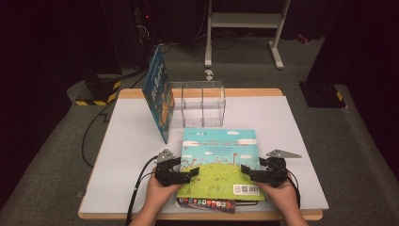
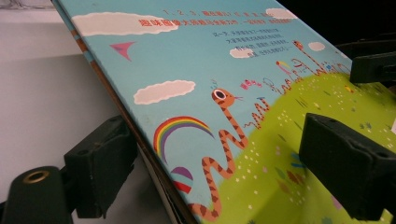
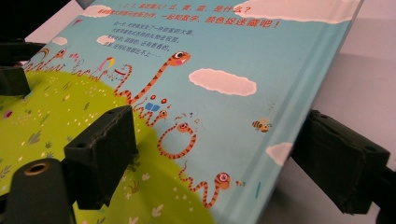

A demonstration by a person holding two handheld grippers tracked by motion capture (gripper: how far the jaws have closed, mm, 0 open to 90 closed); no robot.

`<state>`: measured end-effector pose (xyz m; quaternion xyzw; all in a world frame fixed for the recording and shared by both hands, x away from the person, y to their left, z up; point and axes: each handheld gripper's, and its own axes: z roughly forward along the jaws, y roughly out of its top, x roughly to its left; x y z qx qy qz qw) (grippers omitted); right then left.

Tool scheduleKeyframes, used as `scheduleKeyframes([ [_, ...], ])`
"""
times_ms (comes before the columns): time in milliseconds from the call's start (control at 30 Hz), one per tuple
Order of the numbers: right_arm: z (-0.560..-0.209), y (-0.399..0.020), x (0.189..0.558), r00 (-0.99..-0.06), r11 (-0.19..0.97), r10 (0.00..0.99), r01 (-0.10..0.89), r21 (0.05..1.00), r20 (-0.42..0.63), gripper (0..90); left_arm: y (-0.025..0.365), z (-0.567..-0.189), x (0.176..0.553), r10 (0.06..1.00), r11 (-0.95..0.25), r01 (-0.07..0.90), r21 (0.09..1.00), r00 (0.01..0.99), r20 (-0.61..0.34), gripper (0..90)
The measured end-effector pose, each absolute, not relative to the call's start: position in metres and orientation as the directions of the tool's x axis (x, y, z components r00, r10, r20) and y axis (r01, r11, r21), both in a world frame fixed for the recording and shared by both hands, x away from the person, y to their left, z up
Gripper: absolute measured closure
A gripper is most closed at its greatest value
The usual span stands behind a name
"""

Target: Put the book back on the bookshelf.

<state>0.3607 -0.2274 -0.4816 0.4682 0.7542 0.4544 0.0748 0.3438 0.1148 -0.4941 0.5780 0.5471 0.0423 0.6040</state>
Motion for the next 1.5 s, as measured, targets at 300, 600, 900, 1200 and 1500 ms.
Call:
scheduleKeyframes([
  [300, -0.474, -0.226, 0.357, -0.551, 0.148, 0.784, 0.613, 0.776, 0.286, 15.7, 0.113, -0.486, 0.340, 0.701, 0.310, 0.545, 0.779, 0.422, -0.574, 12.1],
  [600, -0.464, -0.224, 0.350, -0.555, 0.156, 0.800, 0.557, 0.816, 0.227, 18.4, 0.113, -0.480, 0.336, 0.714, 0.319, 0.497, 0.807, 0.433, -0.550, 16.4],
  [900, -0.449, -0.226, 0.345, -0.539, 0.128, 0.822, 0.488, 0.863, 0.184, 26.3, 0.111, -0.463, 0.339, 0.737, 0.330, 0.419, 0.846, 0.445, -0.508, 24.8],
  [1200, -0.433, -0.226, 0.345, -0.527, 0.120, 0.839, 0.424, 0.898, 0.137, 32.4, 0.112, -0.449, 0.342, 0.735, 0.368, 0.366, 0.855, 0.449, -0.509, 34.0],
  [1500, -0.420, -0.227, 0.345, -0.514, 0.099, 0.850, 0.371, 0.923, 0.116, 38.6, 0.111, -0.438, 0.342, 0.750, 0.376, 0.294, 0.879, 0.460, -0.475, 39.7],
])
